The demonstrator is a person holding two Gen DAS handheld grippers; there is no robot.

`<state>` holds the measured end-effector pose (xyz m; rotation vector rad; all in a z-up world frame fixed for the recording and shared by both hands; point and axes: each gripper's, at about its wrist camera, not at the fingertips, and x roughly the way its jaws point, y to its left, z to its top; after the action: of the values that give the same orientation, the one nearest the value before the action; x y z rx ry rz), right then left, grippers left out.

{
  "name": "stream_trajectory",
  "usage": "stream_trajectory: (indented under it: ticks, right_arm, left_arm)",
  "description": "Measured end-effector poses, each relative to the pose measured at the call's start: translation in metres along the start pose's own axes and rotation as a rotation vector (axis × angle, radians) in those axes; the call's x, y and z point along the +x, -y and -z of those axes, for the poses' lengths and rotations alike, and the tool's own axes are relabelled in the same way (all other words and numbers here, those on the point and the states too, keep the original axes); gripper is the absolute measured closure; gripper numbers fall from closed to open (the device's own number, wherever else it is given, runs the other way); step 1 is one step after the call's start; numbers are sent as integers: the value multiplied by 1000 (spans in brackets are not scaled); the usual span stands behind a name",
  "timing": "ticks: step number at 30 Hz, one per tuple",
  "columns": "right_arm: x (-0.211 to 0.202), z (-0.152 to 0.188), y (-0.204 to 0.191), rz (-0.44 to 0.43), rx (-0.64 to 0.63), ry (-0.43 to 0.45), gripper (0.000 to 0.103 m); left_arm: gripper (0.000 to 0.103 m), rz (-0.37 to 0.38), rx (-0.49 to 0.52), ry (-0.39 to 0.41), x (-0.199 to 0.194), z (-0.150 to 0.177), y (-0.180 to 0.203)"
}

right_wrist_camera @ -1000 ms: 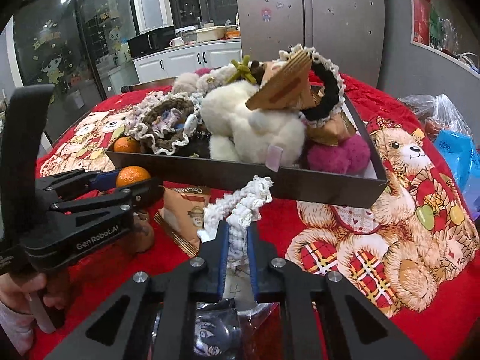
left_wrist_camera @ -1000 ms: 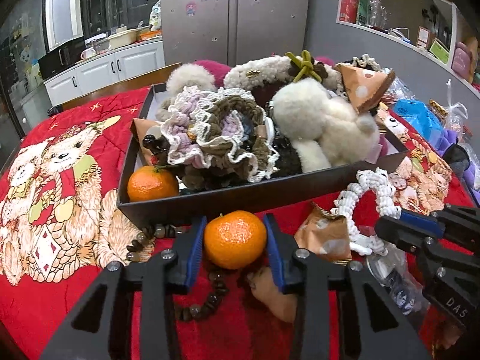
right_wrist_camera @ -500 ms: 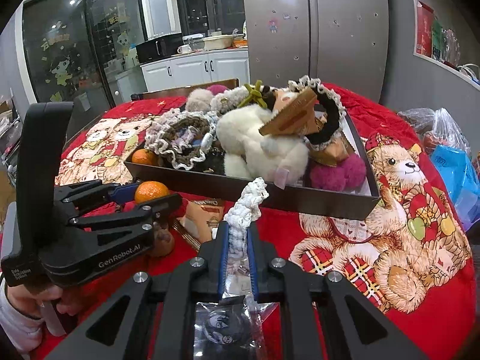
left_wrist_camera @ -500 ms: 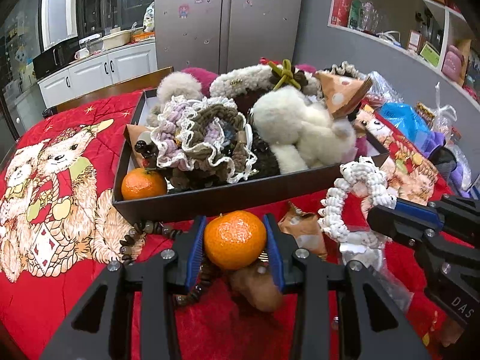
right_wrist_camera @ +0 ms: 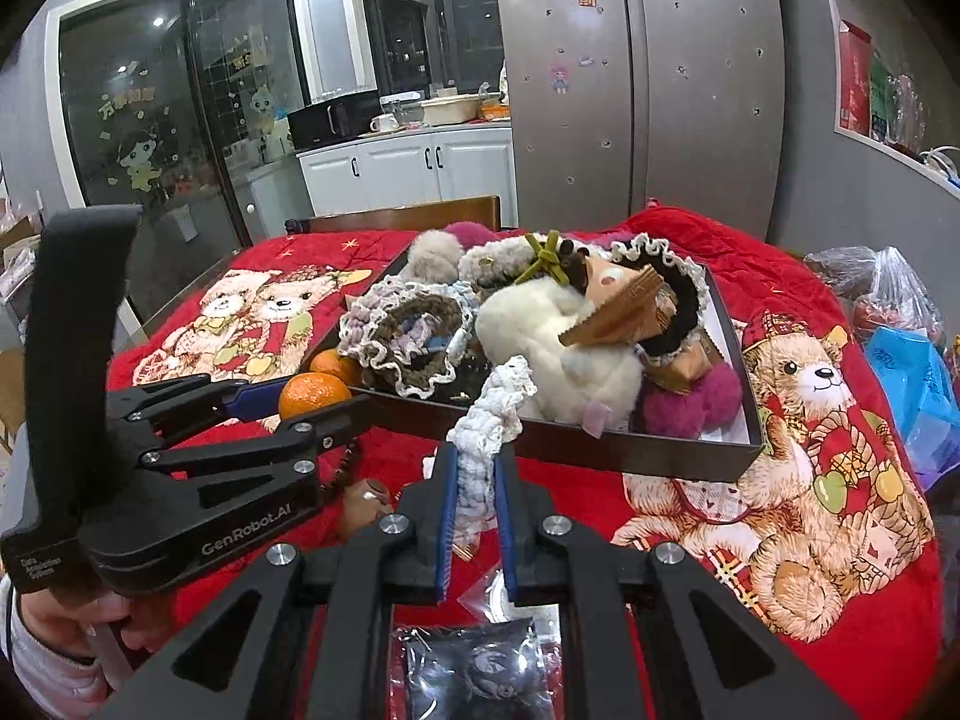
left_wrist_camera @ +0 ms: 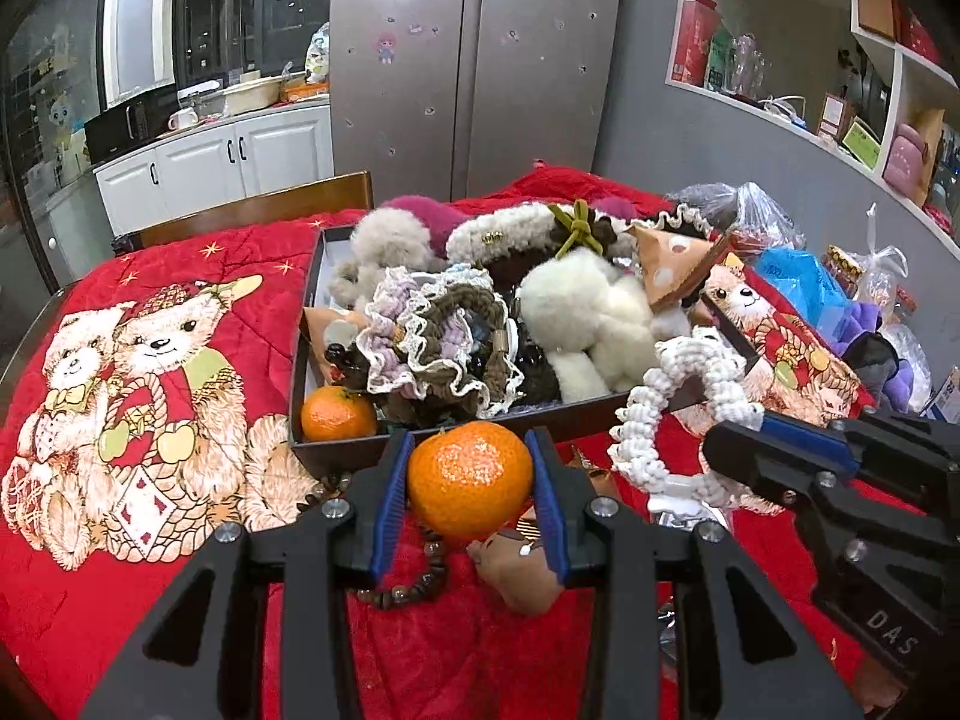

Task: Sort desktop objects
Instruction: 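Carry the tangerine and pearl scrunchie over the box, lowering both tools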

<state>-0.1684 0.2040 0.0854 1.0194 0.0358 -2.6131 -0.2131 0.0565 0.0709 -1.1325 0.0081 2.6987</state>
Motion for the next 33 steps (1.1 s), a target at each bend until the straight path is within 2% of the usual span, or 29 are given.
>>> stream_trajectory:
  ticks: [12,15,25,33]
  right_arm:
    - [-5,-33,-14,7,-28,29,91]
    - [0,-44,-18,7,-42,37,91]
    - [41,-89,-13,-9,-36,51,91]
    - [70,-98,1,0,-8,39,91]
  left_arm:
    - [64,-9,-46,16,-6,-34,-19]
    - [64,-22,-32,14,3,-48,-21]
    - [64,-23,-105,18,50,-102,-43]
    - [64,-63,-76,2,78,-105,-54]
